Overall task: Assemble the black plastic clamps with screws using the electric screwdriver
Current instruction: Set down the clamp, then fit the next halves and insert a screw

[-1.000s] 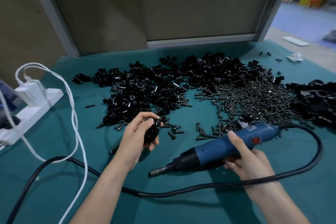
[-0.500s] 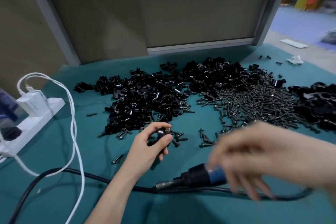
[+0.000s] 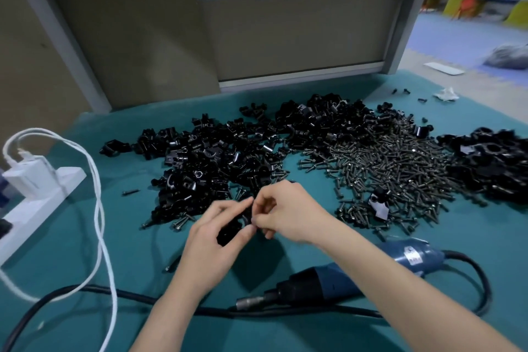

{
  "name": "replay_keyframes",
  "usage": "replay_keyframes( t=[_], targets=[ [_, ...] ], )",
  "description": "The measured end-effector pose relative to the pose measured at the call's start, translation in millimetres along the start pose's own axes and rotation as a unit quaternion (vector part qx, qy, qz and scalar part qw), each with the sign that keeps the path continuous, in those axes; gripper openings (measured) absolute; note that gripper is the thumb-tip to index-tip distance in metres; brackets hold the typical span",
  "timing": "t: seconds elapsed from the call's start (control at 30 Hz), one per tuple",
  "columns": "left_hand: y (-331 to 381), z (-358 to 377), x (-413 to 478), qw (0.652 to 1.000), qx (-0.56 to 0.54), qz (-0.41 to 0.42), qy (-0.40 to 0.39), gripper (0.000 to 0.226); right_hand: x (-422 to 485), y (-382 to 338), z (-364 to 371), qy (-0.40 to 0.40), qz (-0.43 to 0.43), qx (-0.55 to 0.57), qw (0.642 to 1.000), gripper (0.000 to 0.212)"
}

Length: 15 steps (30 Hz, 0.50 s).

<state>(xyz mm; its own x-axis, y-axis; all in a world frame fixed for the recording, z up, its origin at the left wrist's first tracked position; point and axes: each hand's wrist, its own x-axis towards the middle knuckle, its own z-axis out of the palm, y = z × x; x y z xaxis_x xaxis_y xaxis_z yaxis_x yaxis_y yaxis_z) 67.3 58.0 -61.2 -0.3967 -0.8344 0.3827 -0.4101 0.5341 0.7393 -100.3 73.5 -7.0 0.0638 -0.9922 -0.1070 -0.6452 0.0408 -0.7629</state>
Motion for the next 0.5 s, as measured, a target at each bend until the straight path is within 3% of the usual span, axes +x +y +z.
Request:
replay_keyframes(
  t=[0.17, 0.27, 0.33, 0.4, 0.5],
  targets=[
    [-5, -2, -1, 0.997, 0.055, 0.038, -0.027, 0.037, -3, -1, -2, -0.024, -0.04, -0.049, 0.998, 0.017],
    [-6, -5, 1, 0.997, 0.006, 0.02, -0.07, 0.011, -5, -2, -5, -0.067, -0.085, -0.083, 0.991, 0.011],
    [-5, -5, 2, 0.996, -0.048, -0.016, -0.077, 0.015, -6, -2, -8, -0.089, -0.103, -0.094, 0.986, 0.011],
    [-3, -2, 1, 0.991, -0.096, -0.066, -0.067, 0.012, -7, -2, -11, -0.094, -0.102, -0.049, 0.989, 0.014],
    [1, 1, 0, 0.981, -0.147, -0.109, -0.071, 0.027, -9, 1, -14, -0.107, -0.085, 0.081, 0.987, 0.019]
  ],
)
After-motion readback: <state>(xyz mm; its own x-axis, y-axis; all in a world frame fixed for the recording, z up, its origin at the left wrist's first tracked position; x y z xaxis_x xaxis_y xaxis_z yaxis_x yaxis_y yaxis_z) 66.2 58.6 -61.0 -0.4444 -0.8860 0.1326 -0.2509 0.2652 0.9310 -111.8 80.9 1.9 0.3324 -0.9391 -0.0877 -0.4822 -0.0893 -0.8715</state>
